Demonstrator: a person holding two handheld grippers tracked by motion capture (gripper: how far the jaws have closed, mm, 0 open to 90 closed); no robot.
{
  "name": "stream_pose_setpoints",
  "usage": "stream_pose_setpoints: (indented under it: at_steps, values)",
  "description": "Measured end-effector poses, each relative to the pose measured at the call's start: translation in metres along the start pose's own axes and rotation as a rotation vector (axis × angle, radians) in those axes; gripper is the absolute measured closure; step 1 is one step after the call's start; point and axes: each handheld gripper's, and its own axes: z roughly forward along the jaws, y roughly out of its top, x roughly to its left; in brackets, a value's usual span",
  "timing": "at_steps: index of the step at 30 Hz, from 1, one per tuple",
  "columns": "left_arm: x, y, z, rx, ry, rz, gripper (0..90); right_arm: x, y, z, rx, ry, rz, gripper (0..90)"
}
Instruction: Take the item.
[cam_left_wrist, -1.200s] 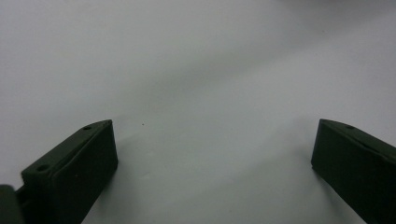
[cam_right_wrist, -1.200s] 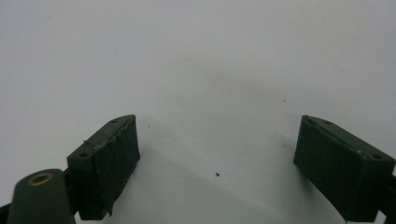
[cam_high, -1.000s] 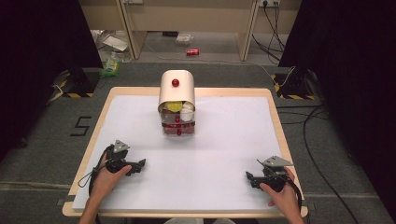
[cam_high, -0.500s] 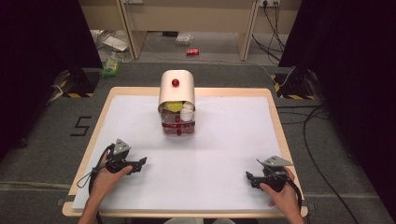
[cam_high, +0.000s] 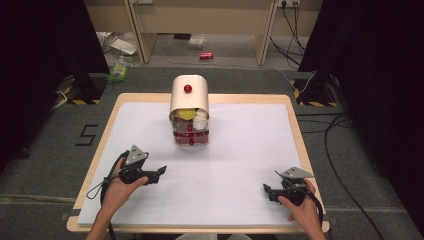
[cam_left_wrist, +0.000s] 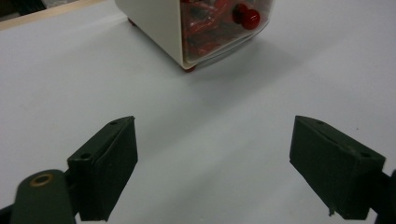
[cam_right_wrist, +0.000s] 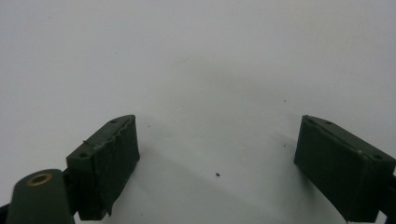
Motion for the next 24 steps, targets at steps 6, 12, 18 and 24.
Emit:
stream_pose_setpoints:
  at_steps: [6,12,18,24]
  values:
    - [-0.012,0.02,0.001,-0.035,-0.034,0.04,15.1,0.0,0.0,0.0,0.0,0.0,-0.001,14.0]
    - [-0.019,0.035,0.001,-0.064,-0.067,0.054,15.1,0.0,0.0,0.0,0.001,0.0,-0.001,14.0]
    - [-0.025,0.053,-0.002,-0.085,-0.076,0.091,15.1,0.0,0.0,0.0,0.0,0.001,-0.001,13.9]
    - [-0.027,0.066,-0.002,-0.102,-0.087,0.11,15.1,0.0,0.0,0.0,0.001,0.0,-0.001,13.9]
